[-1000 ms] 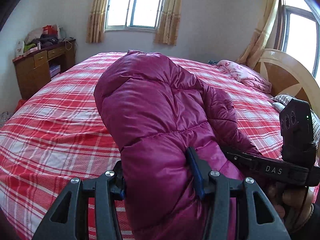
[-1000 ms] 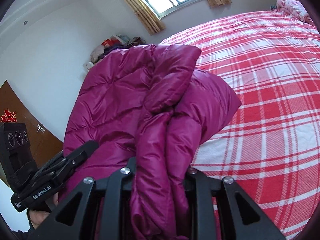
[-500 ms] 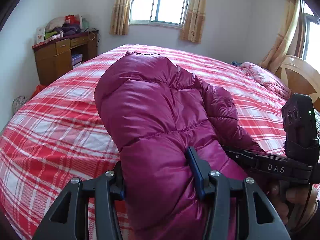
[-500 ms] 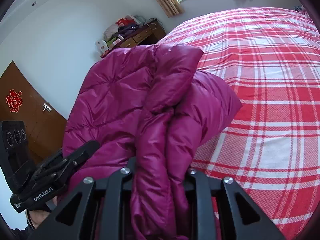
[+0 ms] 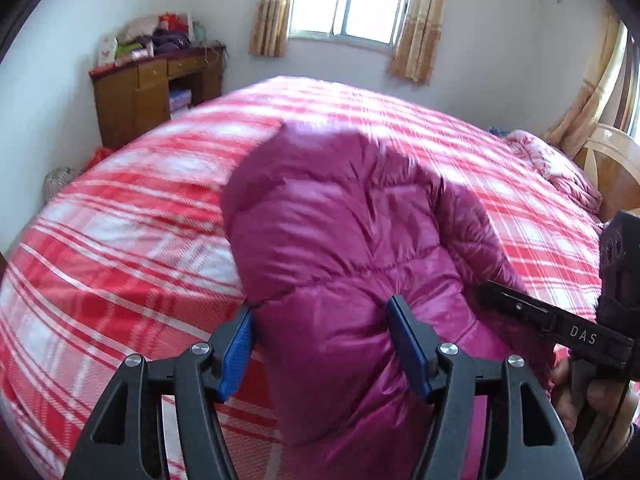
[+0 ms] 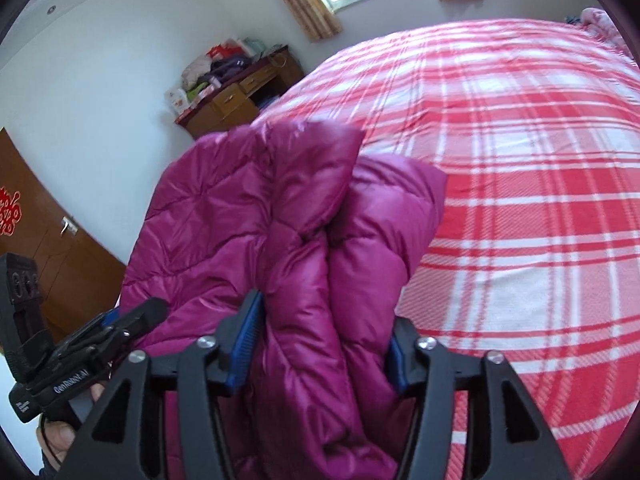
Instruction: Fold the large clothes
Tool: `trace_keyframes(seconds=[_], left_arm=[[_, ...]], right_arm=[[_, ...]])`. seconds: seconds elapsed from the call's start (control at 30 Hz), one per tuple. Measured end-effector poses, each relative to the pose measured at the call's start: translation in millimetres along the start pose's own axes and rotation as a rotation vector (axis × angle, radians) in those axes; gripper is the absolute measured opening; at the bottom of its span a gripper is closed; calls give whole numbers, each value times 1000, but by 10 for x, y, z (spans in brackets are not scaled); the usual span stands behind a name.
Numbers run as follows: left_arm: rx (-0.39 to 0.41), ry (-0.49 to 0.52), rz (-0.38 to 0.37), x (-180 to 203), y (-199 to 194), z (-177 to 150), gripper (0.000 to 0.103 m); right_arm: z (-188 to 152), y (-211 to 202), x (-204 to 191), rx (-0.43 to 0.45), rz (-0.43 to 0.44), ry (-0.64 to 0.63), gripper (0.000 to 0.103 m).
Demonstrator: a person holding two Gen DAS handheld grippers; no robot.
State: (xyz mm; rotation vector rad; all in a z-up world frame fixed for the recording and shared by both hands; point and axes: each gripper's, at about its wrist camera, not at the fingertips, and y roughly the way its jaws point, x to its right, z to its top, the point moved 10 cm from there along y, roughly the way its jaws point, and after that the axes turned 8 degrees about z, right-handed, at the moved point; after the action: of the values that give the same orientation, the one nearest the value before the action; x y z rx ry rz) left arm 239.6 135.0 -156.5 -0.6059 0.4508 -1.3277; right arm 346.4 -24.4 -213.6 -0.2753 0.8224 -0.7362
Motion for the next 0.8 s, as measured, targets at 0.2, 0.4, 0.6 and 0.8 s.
trace_keyframes(seconds=[0.2, 0.4, 0.6, 0.8], left_arm=[[183, 31, 22, 35, -607, 308, 74], [239, 28, 3, -1, -877, 457, 75], [289, 23, -10, 9, -1107, 564, 75], [316, 26, -20, 32, -1199, 599, 76]], right_arm=[[96, -401, -383, 87, -23, -100, 65], [125, -664, -823, 158, -31, -214, 74], [127, -854, -1002, 196, -42, -265, 75], [138, -970, -1067, 224, -42, -269, 76]])
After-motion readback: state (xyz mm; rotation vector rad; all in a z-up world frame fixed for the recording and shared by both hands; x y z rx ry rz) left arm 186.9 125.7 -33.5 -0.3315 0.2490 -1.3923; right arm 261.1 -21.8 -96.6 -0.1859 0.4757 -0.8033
